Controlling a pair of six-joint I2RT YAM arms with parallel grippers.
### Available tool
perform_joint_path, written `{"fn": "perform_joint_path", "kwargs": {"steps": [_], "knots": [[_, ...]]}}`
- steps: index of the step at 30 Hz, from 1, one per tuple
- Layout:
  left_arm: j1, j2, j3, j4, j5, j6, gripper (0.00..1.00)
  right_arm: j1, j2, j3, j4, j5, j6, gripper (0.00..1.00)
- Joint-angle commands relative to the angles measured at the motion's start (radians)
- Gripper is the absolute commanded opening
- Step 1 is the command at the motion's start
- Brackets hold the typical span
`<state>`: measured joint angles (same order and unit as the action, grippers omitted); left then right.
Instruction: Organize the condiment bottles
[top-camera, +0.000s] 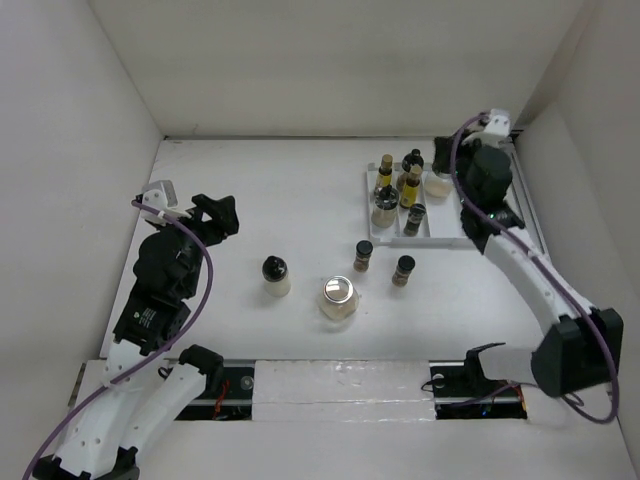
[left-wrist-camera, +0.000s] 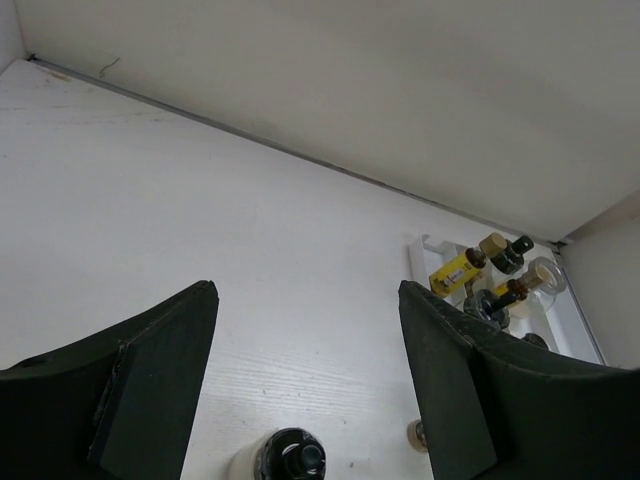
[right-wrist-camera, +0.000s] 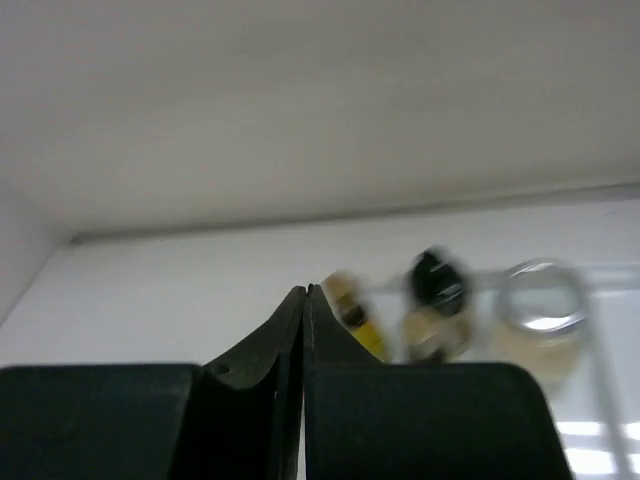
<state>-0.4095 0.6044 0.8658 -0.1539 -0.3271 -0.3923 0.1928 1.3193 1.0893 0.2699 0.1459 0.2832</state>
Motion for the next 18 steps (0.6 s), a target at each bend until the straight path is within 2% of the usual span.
{"fn": "perform_joint_path", "kwargs": {"steps": [1,2,3,4,5,7,9,14,16,18], "knots": [[0.005,-0.006,-0.002,0.045,0.007,0.006,0.69,0.215,-0.125,-0.177,-0.037,-0.078,-0.003,0.05],[0.005,-0.006,-0.002,0.045,0.007,0.006,0.69,0.312,-0.155,-0.202,-0.082,-0.078,-0.015,0.23],[0.005,-0.006,-0.002,0.045,0.007,0.006,0.69,0.313,-0.182,-0.221,-0.083,-0.095,-0.028,0.37],[0.005,-0.006,-0.002,0.045,0.007,0.006,0.69,0.397,-0.207,-0.233,-0.157,-0.106,-0.042,0.52],[0.005,-0.006,-0.002,0.045,0.007,0.006,0.69,0.434,-0.248,-0.242,-0.196,-0.118,-0.070,0.75],[0.005,-0.006,-0.002,0.045,0.016,0.006,0.69,0.535,-0.279,-0.253,-0.315,-0.178,-0.097,0.90],[0.005,-0.006,0.007,0.045,0.016,0.015,0.69,0.595,-0.292,-0.276,-0.382,-0.204,-0.118,0.99],[0.005,-0.006,0.007,0.045,-0.009,0.015,0.70,0.752,-0.232,-0.322,-0.431,-0.141,-0.128,0.99],[0.005,-0.006,-0.002,0.045,-0.009,0.015,0.70,0.764,-0.180,-0.307,-0.416,-0.141,-0.141,0.99],[0.005,0.017,-0.002,0.045,-0.018,0.015,0.70,0.778,-0.138,-0.280,-0.407,-0.204,-0.160,0.99]]}}
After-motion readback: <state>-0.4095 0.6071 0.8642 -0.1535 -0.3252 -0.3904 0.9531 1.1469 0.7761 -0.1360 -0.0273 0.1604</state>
